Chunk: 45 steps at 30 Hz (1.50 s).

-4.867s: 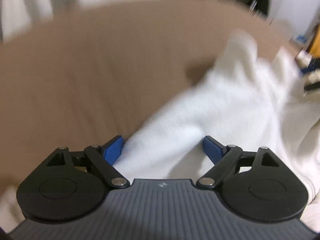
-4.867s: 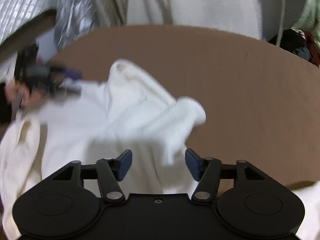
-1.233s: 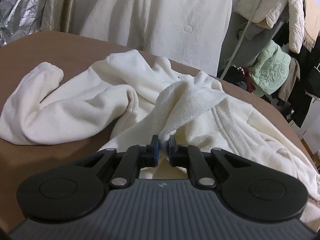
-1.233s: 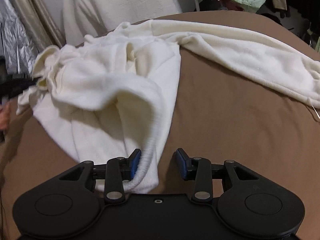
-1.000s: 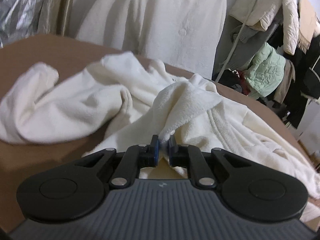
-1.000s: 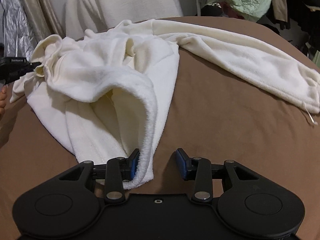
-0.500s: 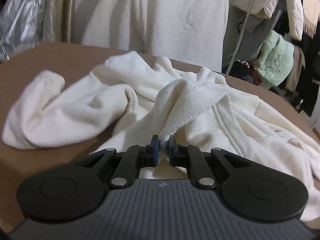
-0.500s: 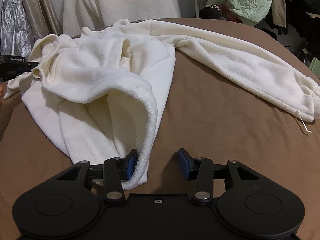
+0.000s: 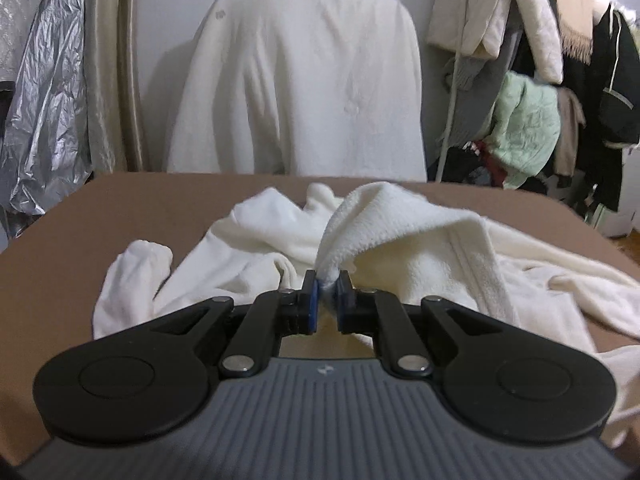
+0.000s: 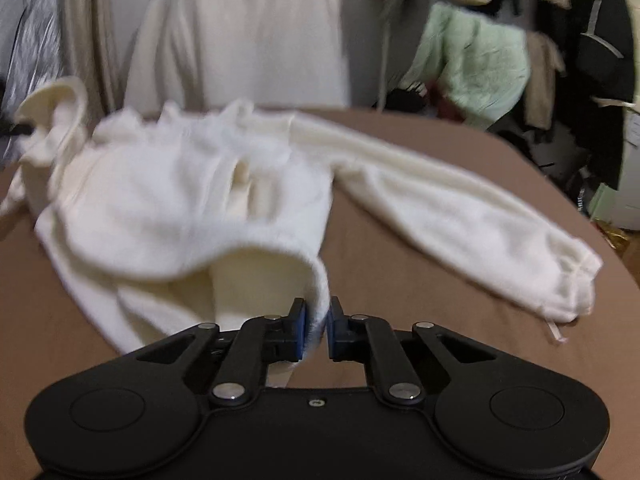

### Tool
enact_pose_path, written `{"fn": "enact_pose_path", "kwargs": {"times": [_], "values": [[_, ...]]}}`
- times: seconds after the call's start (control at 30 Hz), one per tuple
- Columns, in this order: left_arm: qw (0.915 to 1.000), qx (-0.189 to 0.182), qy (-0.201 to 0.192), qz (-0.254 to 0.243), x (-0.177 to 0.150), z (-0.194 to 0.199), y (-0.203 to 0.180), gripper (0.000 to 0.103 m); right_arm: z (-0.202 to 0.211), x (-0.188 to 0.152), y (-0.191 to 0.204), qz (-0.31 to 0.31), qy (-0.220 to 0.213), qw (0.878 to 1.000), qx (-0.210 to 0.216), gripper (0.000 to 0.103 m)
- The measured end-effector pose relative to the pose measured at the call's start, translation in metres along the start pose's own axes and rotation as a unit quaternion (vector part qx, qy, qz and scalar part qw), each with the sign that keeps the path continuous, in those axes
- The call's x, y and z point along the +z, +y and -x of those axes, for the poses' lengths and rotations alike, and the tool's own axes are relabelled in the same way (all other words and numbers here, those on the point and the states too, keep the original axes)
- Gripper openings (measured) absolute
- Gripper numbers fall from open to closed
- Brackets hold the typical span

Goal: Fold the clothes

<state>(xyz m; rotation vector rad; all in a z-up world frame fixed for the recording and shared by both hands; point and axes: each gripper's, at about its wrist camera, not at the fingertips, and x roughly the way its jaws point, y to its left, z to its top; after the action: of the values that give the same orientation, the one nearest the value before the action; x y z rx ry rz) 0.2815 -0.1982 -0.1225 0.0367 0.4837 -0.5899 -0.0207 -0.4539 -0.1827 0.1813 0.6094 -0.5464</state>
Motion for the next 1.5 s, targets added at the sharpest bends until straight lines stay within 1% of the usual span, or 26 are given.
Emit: {"fn": "enact_pose_path", "kwargs": {"times": [0.03, 0.1, 0.13, 0.2, 0.3, 0.37, 0.47, 0.5, 0.57, 0.6, 0.63, 0.67, 0.73, 0.77, 0.83, 0.9, 1.07, 1.2, 1.23, 1.27, 1.3, 1.33, 1.37, 1.4, 1.47, 1.5], "values": [[1.0000, 0.000, 0.001, 0.005, -0.002, 0.009, 0.001, 0.008, 0.003, 0.002, -0.003, -0.009, -0.008, 1.000, -0.003, 0.011], [0.9998, 0.003, 0.009, 0.015, -0.011, 0.023, 0.001, 0.008, 0.006, -0.004, -0.004, -0.009, -0.002, 1.000, -0.008, 0.010], [0.9996, 0.013, 0.019, 0.014, -0.020, 0.027, -0.001, 0.008, 0.007, -0.009, -0.003, 0.001, 0.005, 1.000, -0.011, 0.006], [0.9987, 0.038, 0.034, 0.004, -0.035, 0.033, -0.005, 0.008, 0.008, -0.019, 0.000, 0.021, 0.017, 0.999, -0.017, 0.006], [0.9974, 0.058, 0.035, 0.024, -0.036, 0.056, 0.005, 0.007, 0.005, -0.021, 0.003, 0.014, 0.021, 0.999, -0.023, 0.005], [0.9965, 0.064, 0.027, 0.045, -0.026, 0.080, 0.014, 0.007, 0.023, -0.001, 0.007, 0.016, -0.020, 0.999, -0.023, 0.005], [0.9957, 0.082, 0.032, 0.027, -0.015, 0.109, 0.012, 0.007, 0.056, 0.034, 0.013, 0.021, -0.092, 0.995, -0.022, 0.003], [0.9954, 0.087, 0.032, 0.025, -0.014, 0.121, 0.011, 0.007, 0.076, 0.045, 0.012, 0.010, -0.124, 0.992, -0.023, 0.003], [0.9942, 0.087, 0.038, 0.050, -0.018, 0.145, 0.014, 0.007, 0.122, 0.050, 0.002, -0.030, -0.176, 0.983, -0.033, 0.003], [0.9924, 0.089, 0.049, 0.069, -0.025, 0.153, 0.017, 0.007, 0.138, 0.040, -0.006, -0.056, -0.181, 0.981, -0.038, 0.003], [0.9890, 0.095, 0.074, 0.087, -0.039, 0.154, 0.020, 0.007, 0.151, 0.028, -0.014, -0.082, -0.179, 0.979, -0.043, 0.003], [0.9841, 0.101, 0.104, 0.102, -0.054, 0.152, 0.023, 0.007, 0.155, 0.009, -0.021, -0.092, -0.155, 0.982, -0.050, 0.003], [0.9714, 0.116, 0.166, 0.123, -0.087, 0.147, 0.027, 0.007, 0.142, -0.032, -0.026, -0.073, -0.087, 0.990, -0.082, 0.003], [0.9670, 0.123, 0.189, 0.118, -0.101, 0.144, 0.027, 0.007, 0.130, -0.052, -0.029, -0.064, -0.041, 0.992, -0.103, 0.002], [0.9651, 0.138, 0.203, 0.091, -0.122, 0.145, 0.019, 0.007, 0.110, -0.084, -0.041, -0.078, 0.031, 0.988, -0.126, 0.002], [0.9670, 0.149, 0.196, 0.065, -0.129, 0.150, 0.011, 0.006, 0.100, -0.102, -0.058, -0.120, 0.059, 0.985, -0.108, 0.002], [0.9769, 0.163, 0.135, 0.031, -0.114, 0.181, -0.006, 0.007, 0.100, -0.092, -0.073, -0.134, 0.062, 0.987, -0.055, 0.003], [0.9816, 0.173, 0.079, 0.010, -0.098, 0.211, -0.018, 0.006, 0.111, -0.081, -0.064, -0.100, 0.020, 0.995, -0.014, 0.010], [0.9800, 0.175, 0.095, 0.010, -0.103, 0.207, -0.017, 0.006, 0.111, -0.080, -0.058, -0.081, 0.016, 0.997, -0.006, 0.013], [0.9758, 0.175, 0.130, 0.013, -0.112, 0.197, -0.014, 0.006, 0.108, -0.081, -0.053, -0.062, 0.017, 0.998, 0.004, 0.015], [0.9693, 0.172, 0.173, 0.031, -0.124, 0.186, -0.007, 0.001, 0.103, -0.085, -0.047, -0.044, 0.021, 0.999, 0.013, 0.021], [0.9634, 0.172, 0.199, 0.051, -0.133, 0.180, 0.000, 0.000, 0.099, -0.089, -0.042, -0.031, 0.027, 0.999, 0.021, 0.026], [0.9591, 0.174, 0.213, 0.068, -0.140, 0.179, 0.007, 0.000, 0.094, -0.093, -0.039, -0.025, 0.033, 0.999, 0.026, 0.036], [0.9542, 0.175, 0.227, 0.085, -0.146, 0.177, 0.013, 0.000, 0.090, -0.095, -0.037, -0.024, 0.037, 0.999, 0.030, 0.041], [0.9557, 0.192, 0.213, 0.066, -0.140, 0.180, 0.013, 0.000, 0.085, -0.095, -0.035, -0.027, 0.038, 0.998, 0.041, 0.045], [0.9572, 0.203, 0.201, 0.050, -0.134, 0.182, 0.010, 0.000, 0.084, -0.095, -0.038, -0.036, 0.033, 0.997, 0.051, 0.056]]}}
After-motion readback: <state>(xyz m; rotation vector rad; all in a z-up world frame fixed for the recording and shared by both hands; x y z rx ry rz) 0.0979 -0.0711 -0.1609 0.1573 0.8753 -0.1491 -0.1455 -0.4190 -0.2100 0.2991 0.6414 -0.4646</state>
